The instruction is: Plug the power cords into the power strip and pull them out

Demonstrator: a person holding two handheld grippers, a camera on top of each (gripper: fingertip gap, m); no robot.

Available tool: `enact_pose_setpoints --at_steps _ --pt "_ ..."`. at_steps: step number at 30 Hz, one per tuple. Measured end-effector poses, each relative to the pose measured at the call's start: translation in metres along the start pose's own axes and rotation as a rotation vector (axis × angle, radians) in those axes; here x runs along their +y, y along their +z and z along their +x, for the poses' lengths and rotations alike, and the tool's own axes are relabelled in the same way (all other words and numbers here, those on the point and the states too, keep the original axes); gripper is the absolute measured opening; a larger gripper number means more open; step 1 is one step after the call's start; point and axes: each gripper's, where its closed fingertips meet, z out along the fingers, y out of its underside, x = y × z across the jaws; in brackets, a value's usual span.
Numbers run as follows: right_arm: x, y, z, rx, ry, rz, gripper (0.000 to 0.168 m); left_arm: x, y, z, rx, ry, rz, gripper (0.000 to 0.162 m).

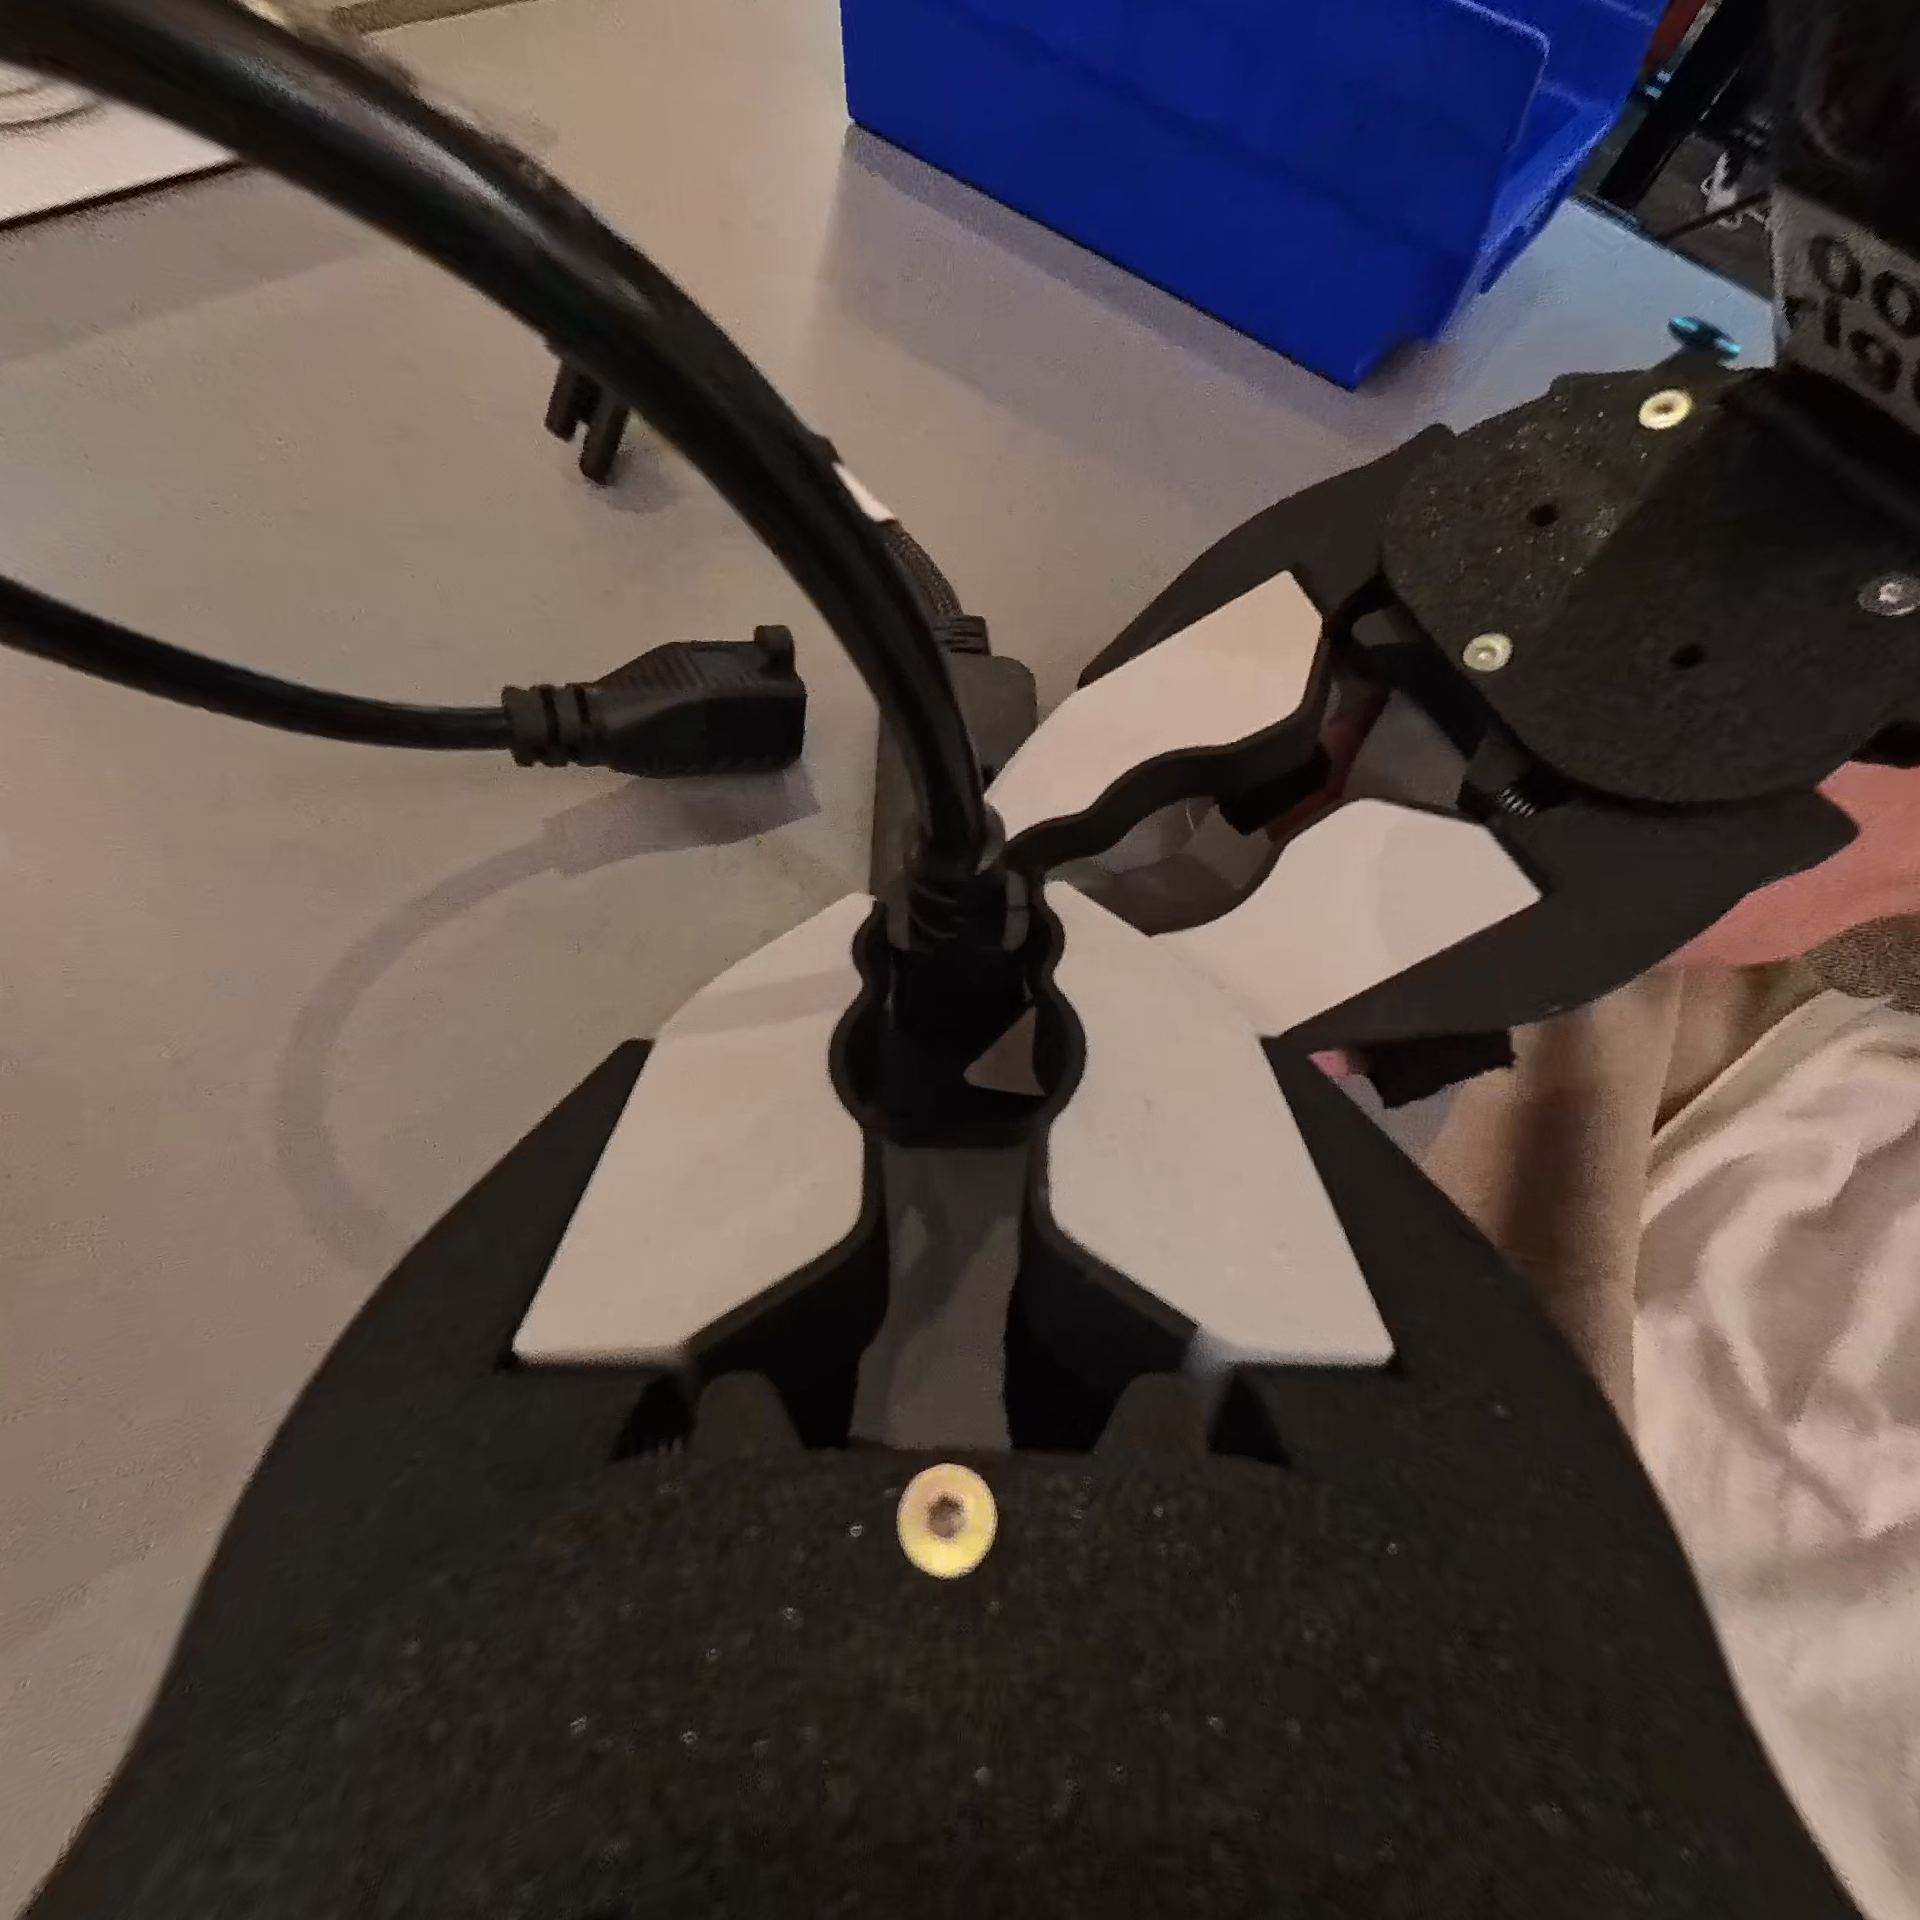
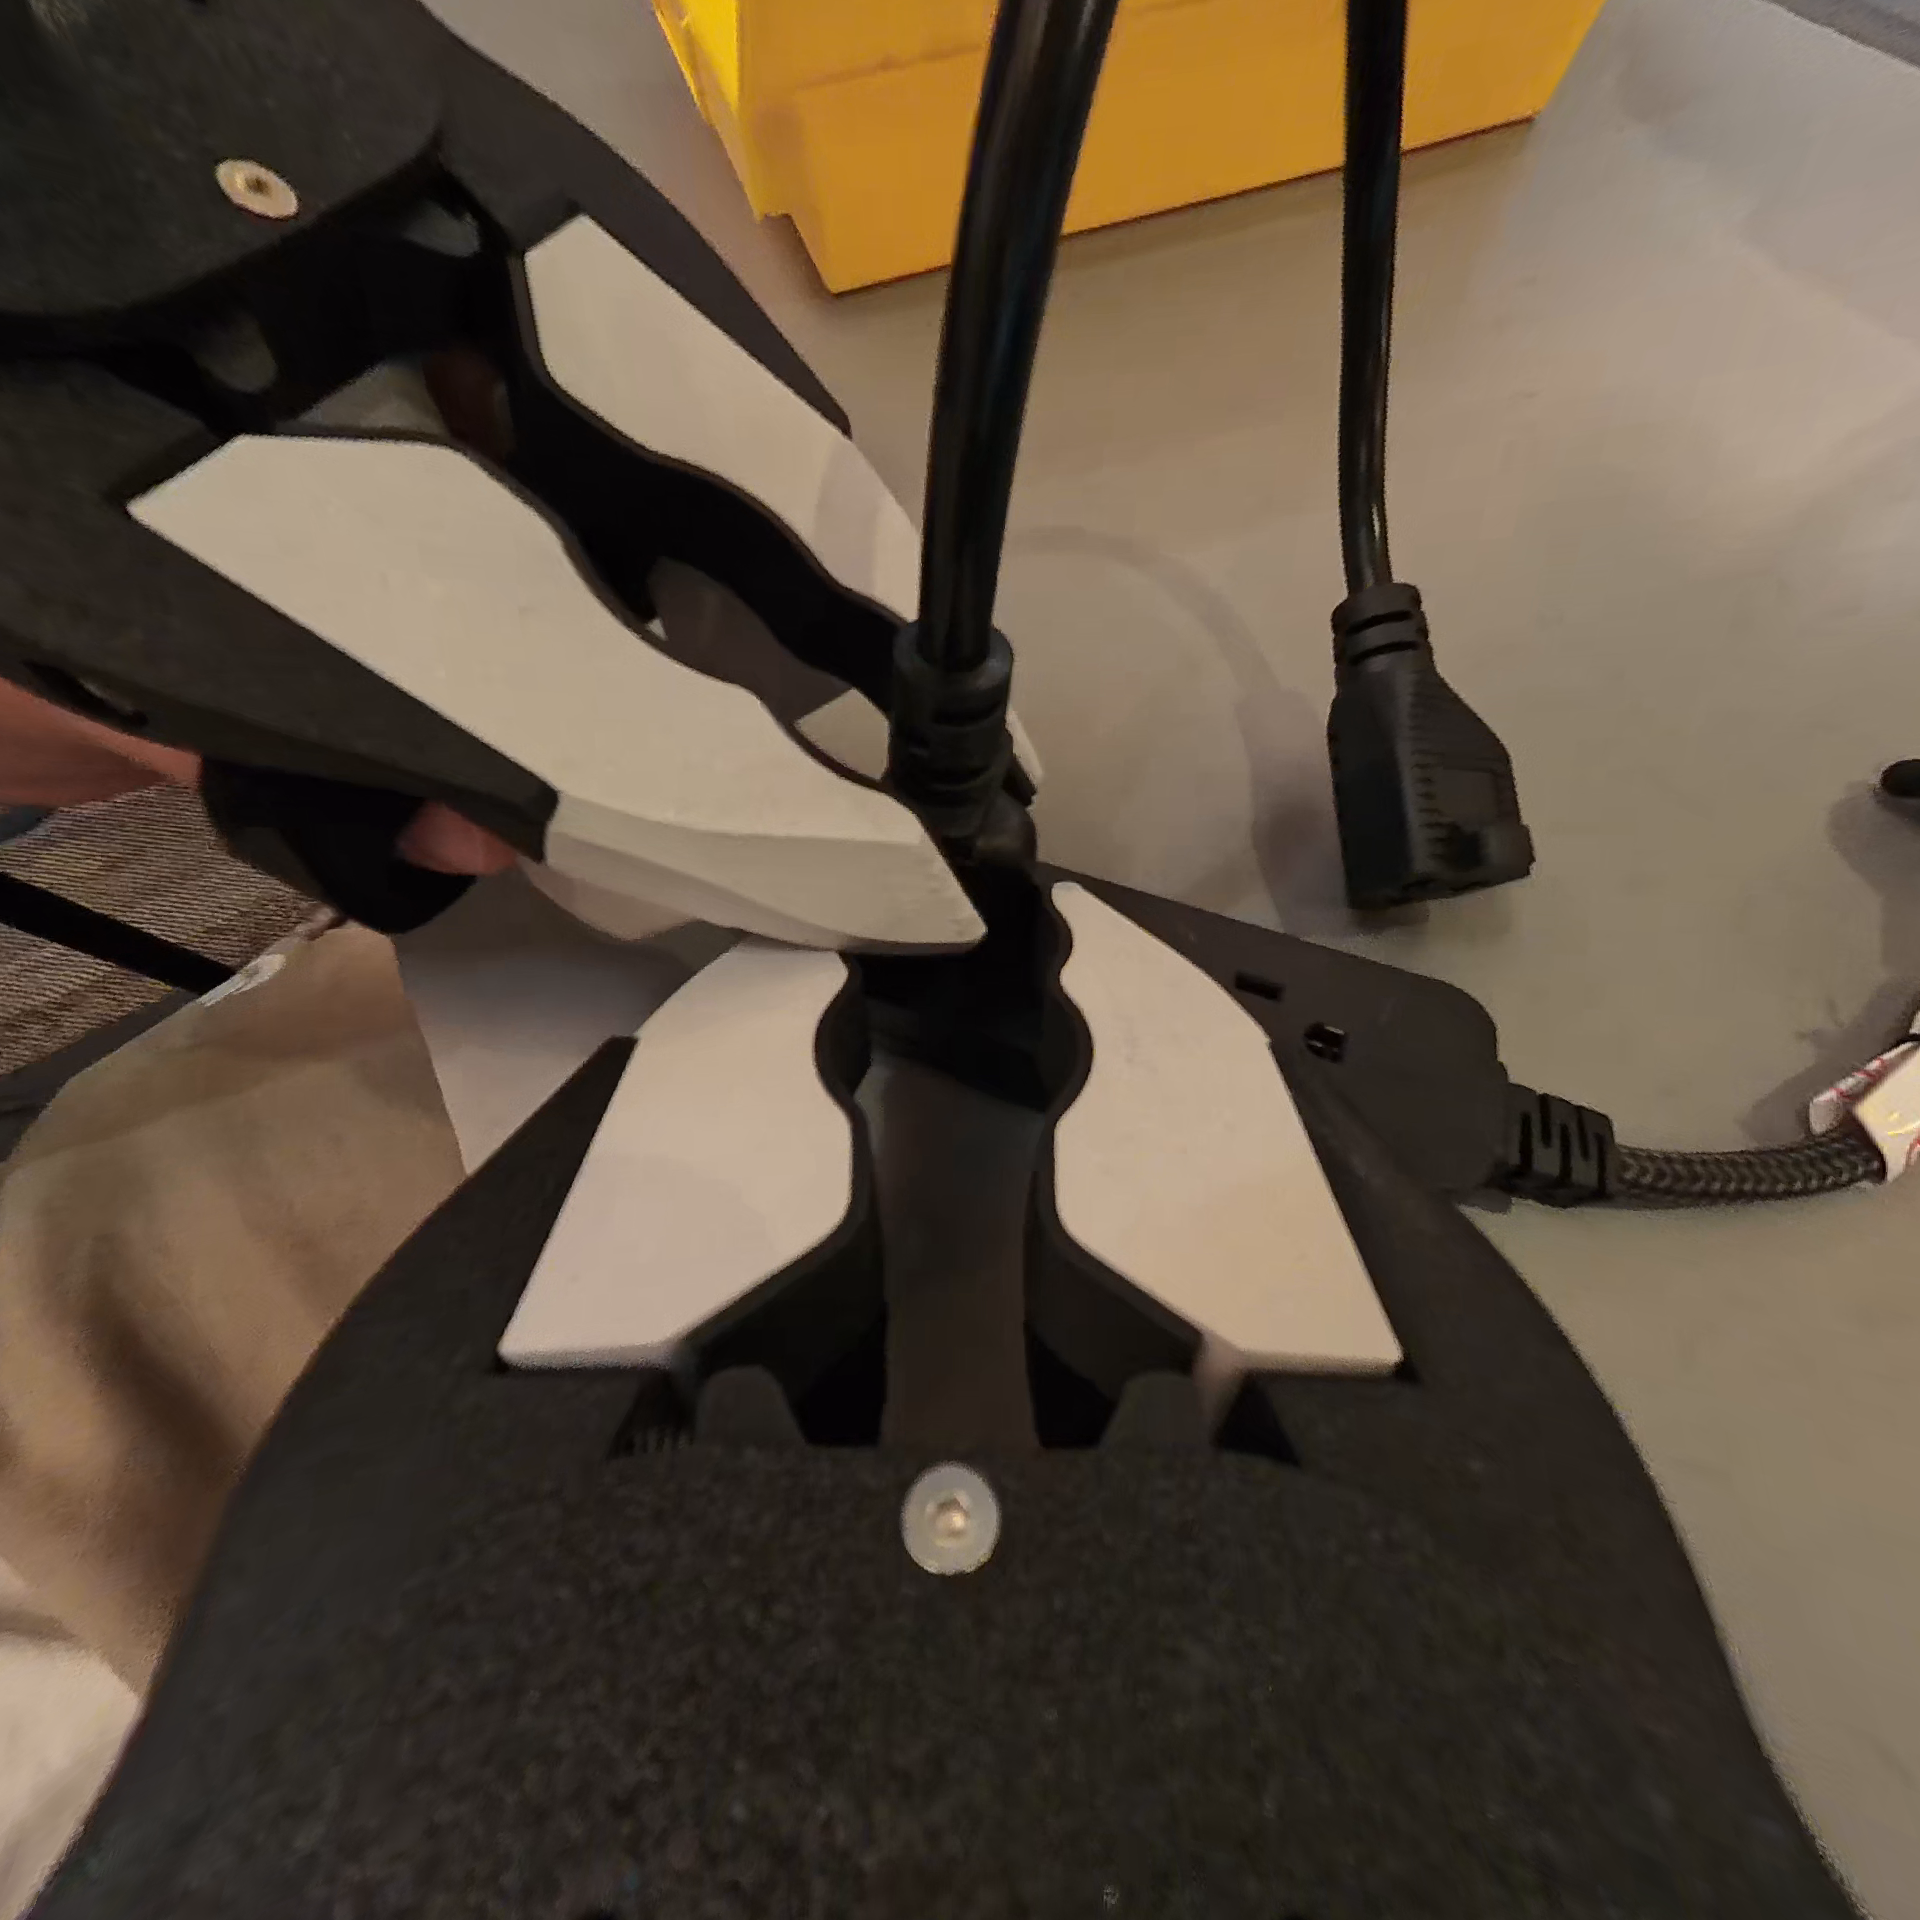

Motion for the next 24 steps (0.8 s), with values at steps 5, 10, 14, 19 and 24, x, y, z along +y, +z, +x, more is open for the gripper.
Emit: enact_pose_setpoints --at_steps 5,10,14,19,24 --pt "0.001 -0.004 0.001 0.001 0.013 -0.011 0.03 -0.002 0.003 0.004 0.008 0.013 0.007 0.024" --pt "0.001 -0.014 -0.013 -0.107 0.086 -0.001 0.051 -0.002 0.001 -0.001 -0.037 0.034 0.01 0.024" --pt "-0.012 -0.035 -0.029 -0.35 0.386 0.06 0.058 -0.002 -0.002 -0.008 -0.04 -0.028 0.02 0.025" --pt "-0.036 -0.068 -0.036 -0.637 0.545 0.23 0.071 -0.002 -0.005 -0.012 -0.044 -0.068 0.028 0.024" --pt "-0.019 -0.059 -0.032 -0.61 0.53 0.138 0.066 -0.002 -0.003 -0.01 -0.054 -0.037 0.026 0.024"
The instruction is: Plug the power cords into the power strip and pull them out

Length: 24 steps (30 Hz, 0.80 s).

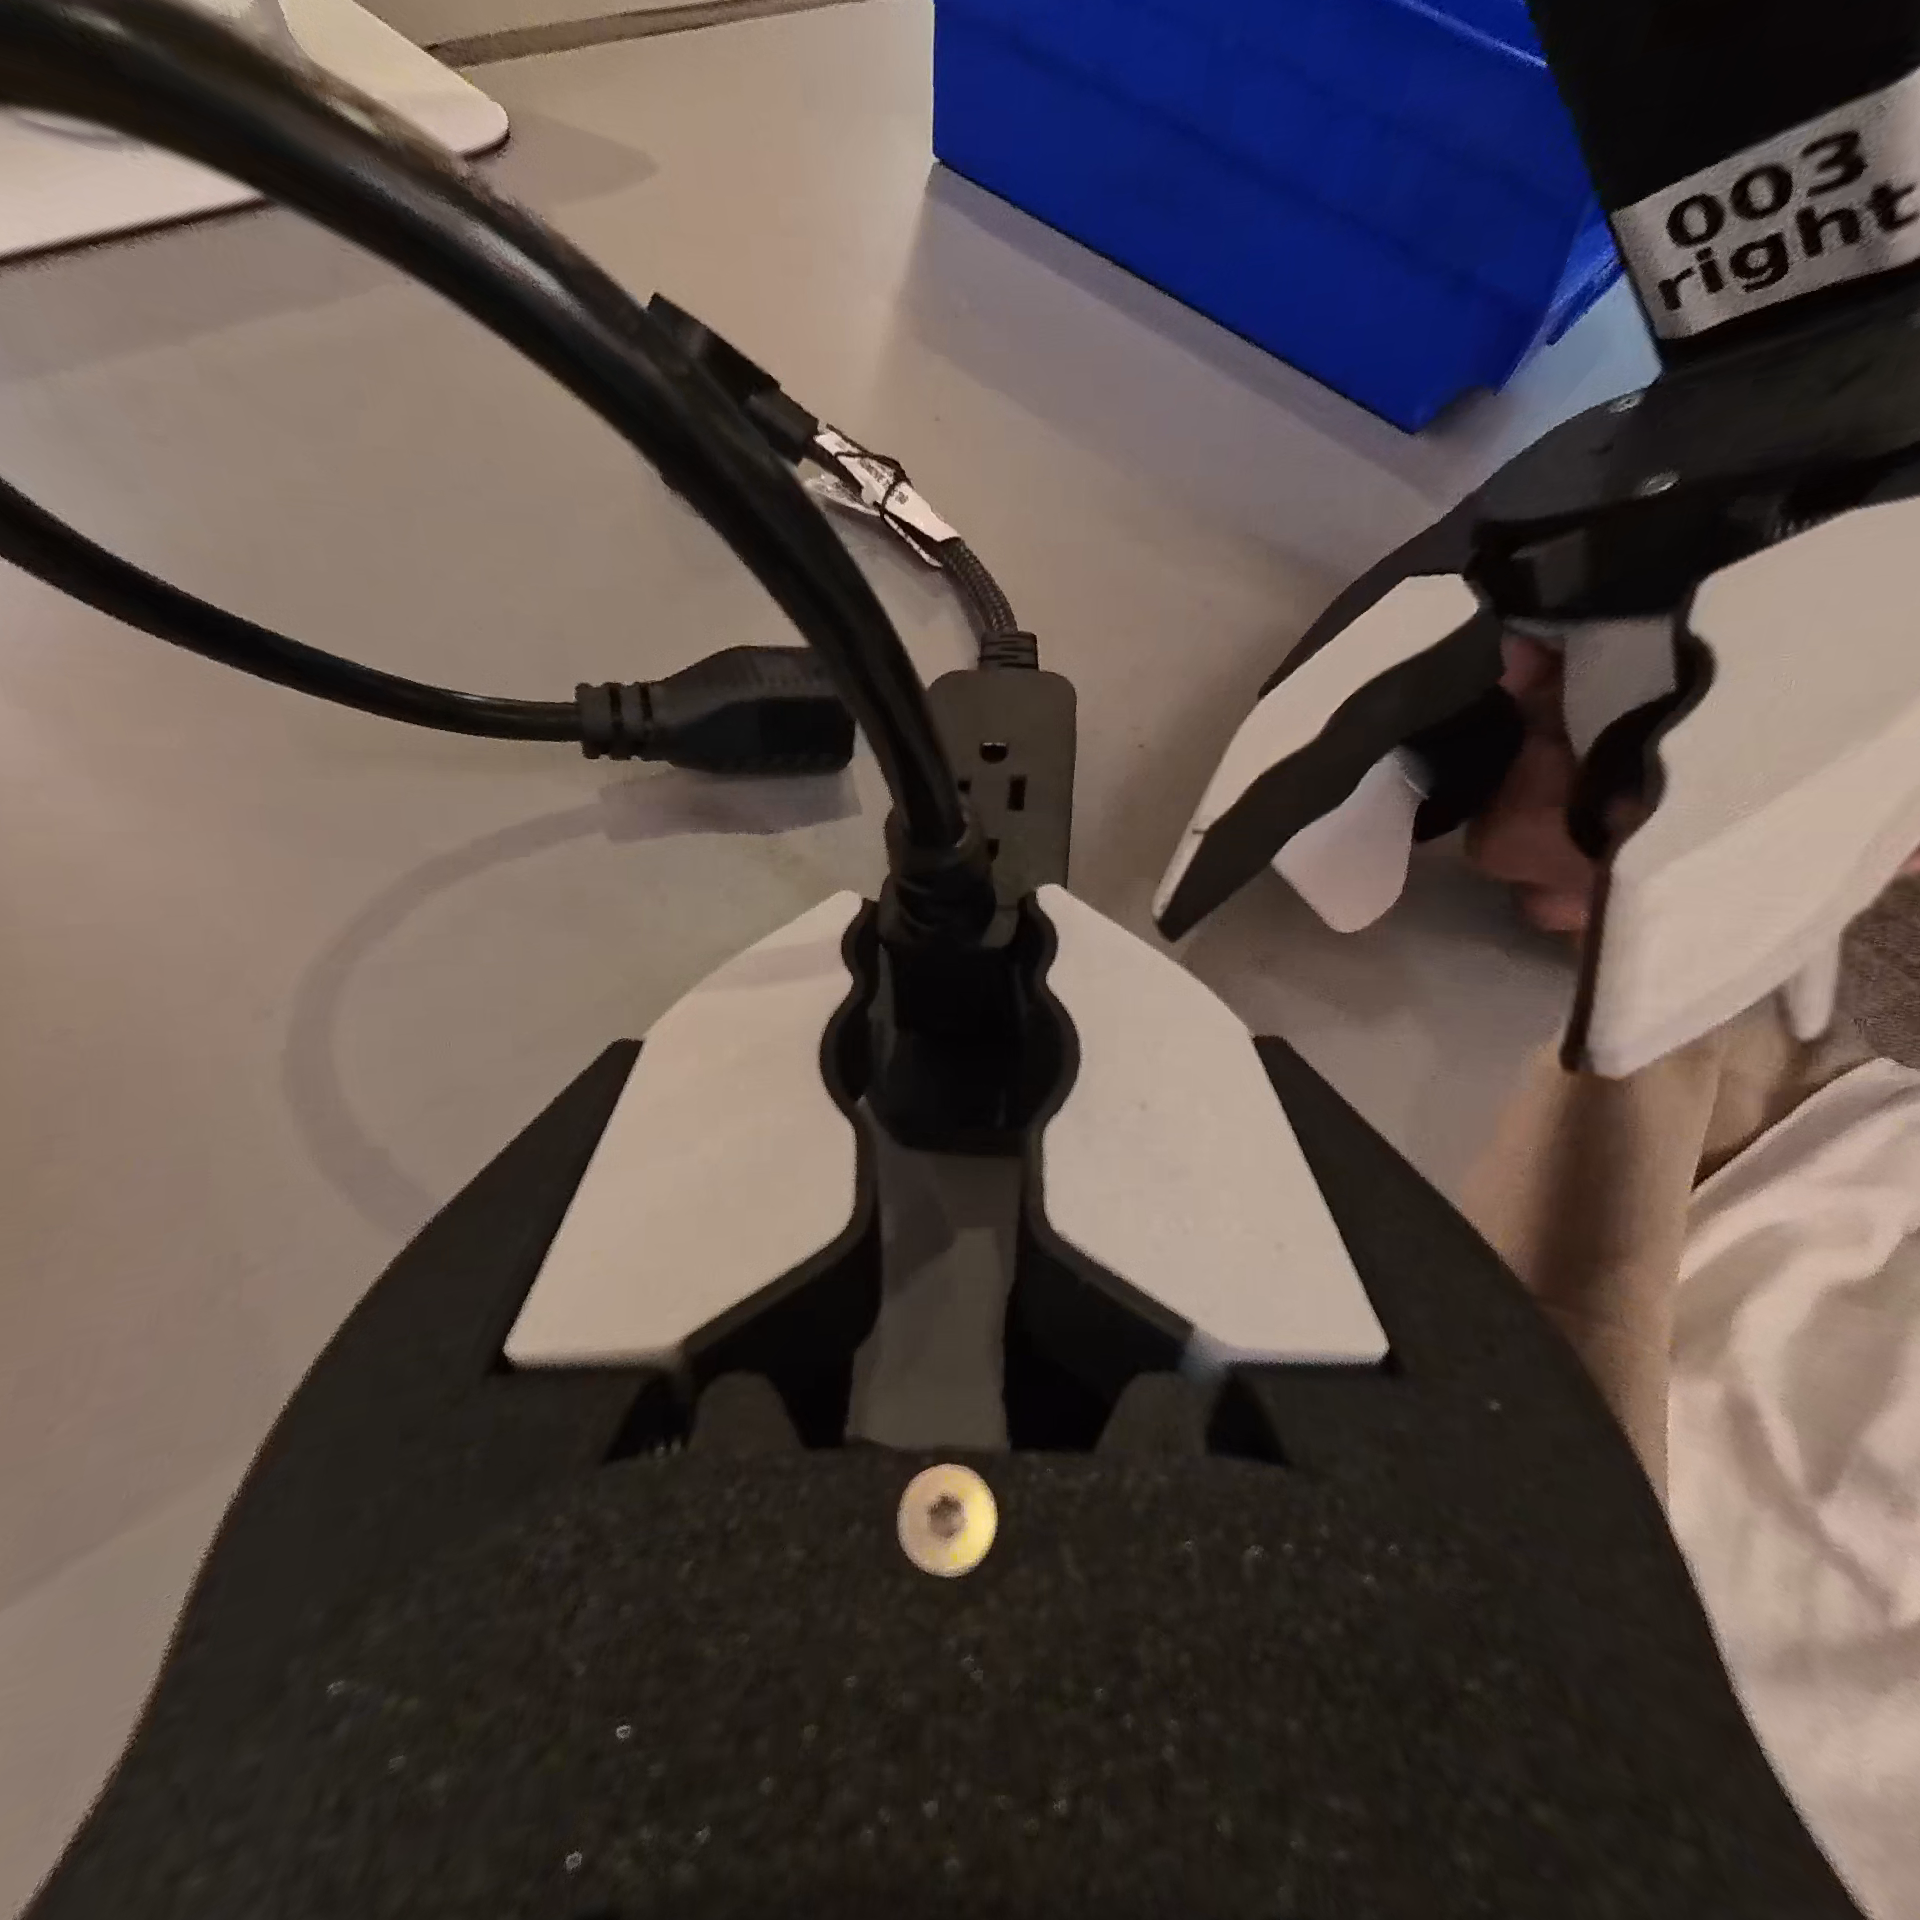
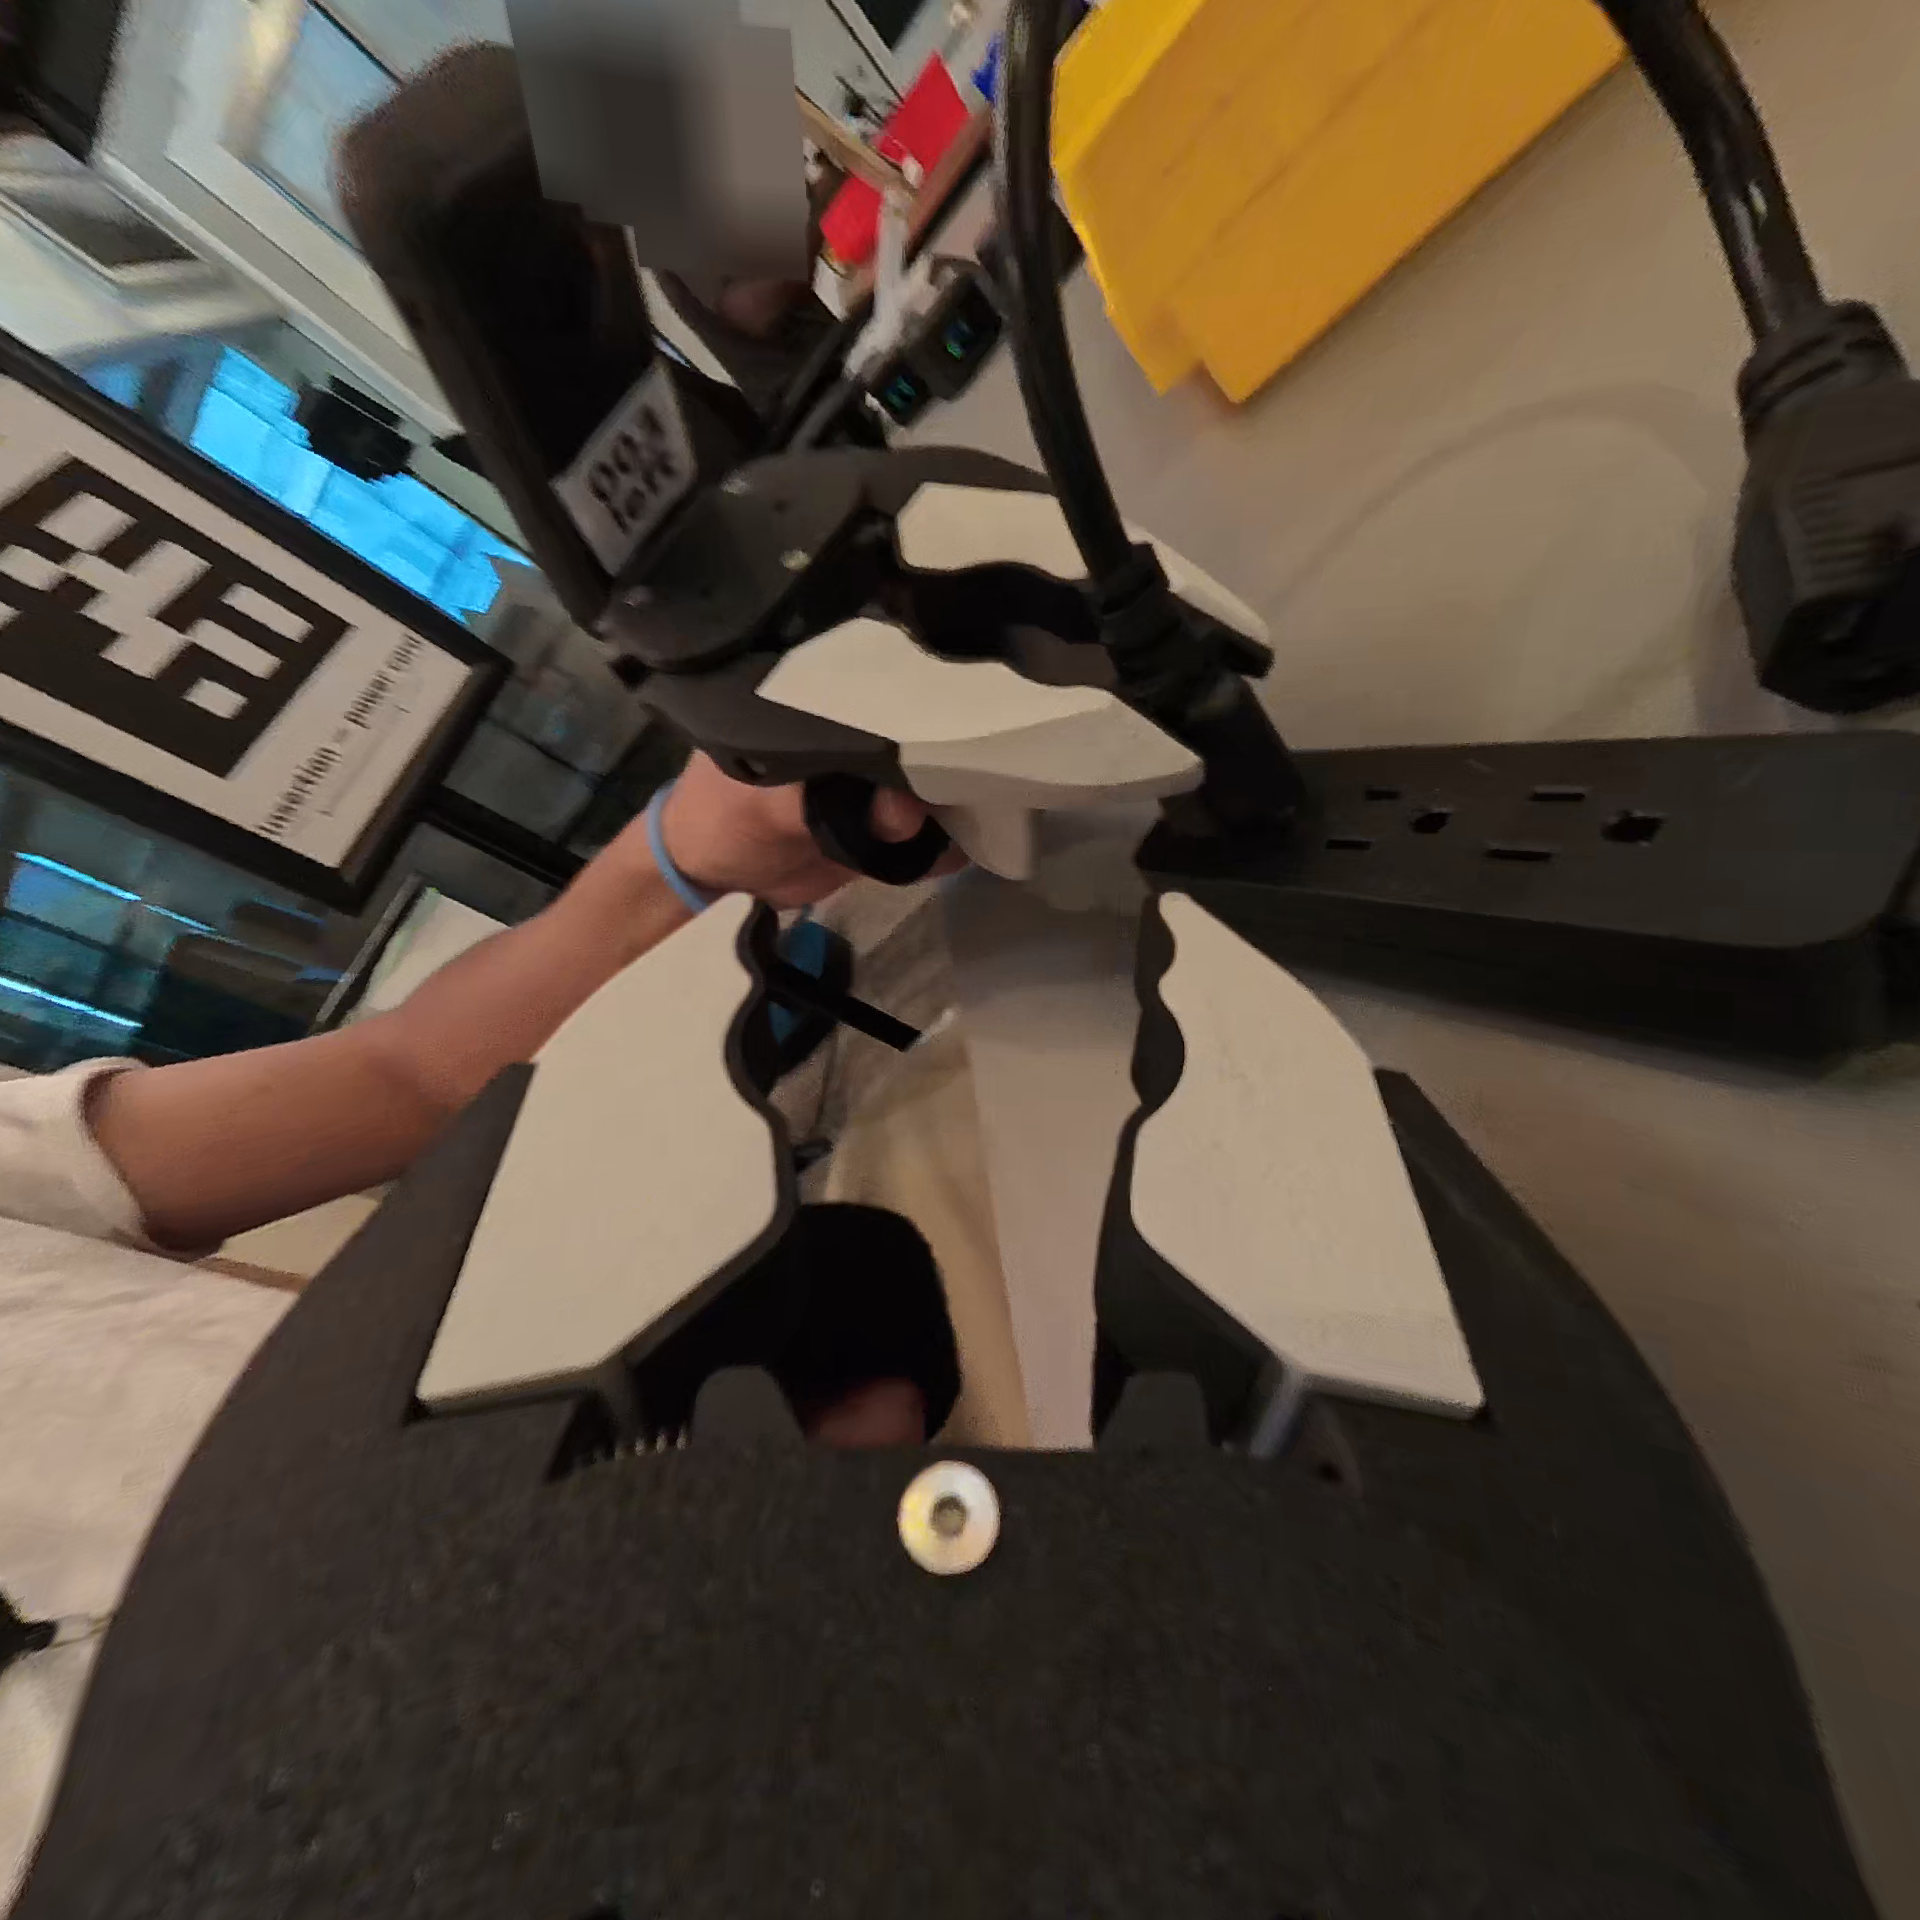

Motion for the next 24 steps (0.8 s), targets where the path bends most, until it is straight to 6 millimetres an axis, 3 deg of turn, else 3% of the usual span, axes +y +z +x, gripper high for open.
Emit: enact_pose_setpoints --at_steps 8,13,16,21,24 --pt "0.005 0.005 -0.002 0.077 -0.06 -0.07 0.052 0.001 0.001 0.002 0.006 0.007 -0.002 0.024" --pt "0.004 0.004 -0.022 -0.035 -0.003 -0.057 0.047 0.001 0.001 0.002 0.006 0.008 -0.003 0.024" --pt "0.002 0.002 -0.019 -0.01 -0.021 -0.054 0.047 0.002 0.002 0.003 0.005 0.009 -0.007 0.024" --pt "0.002 -0.003 -0.056 -0.25 0.008 -0.048 0.051 0.002 0.002 0.003 0.003 0.016 -0.009 0.024" --pt "0.001 -0.004 -0.065 -0.299 0.005 -0.045 0.053 0.002 0.002 0.003 0.002 0.017 -0.011 0.024"
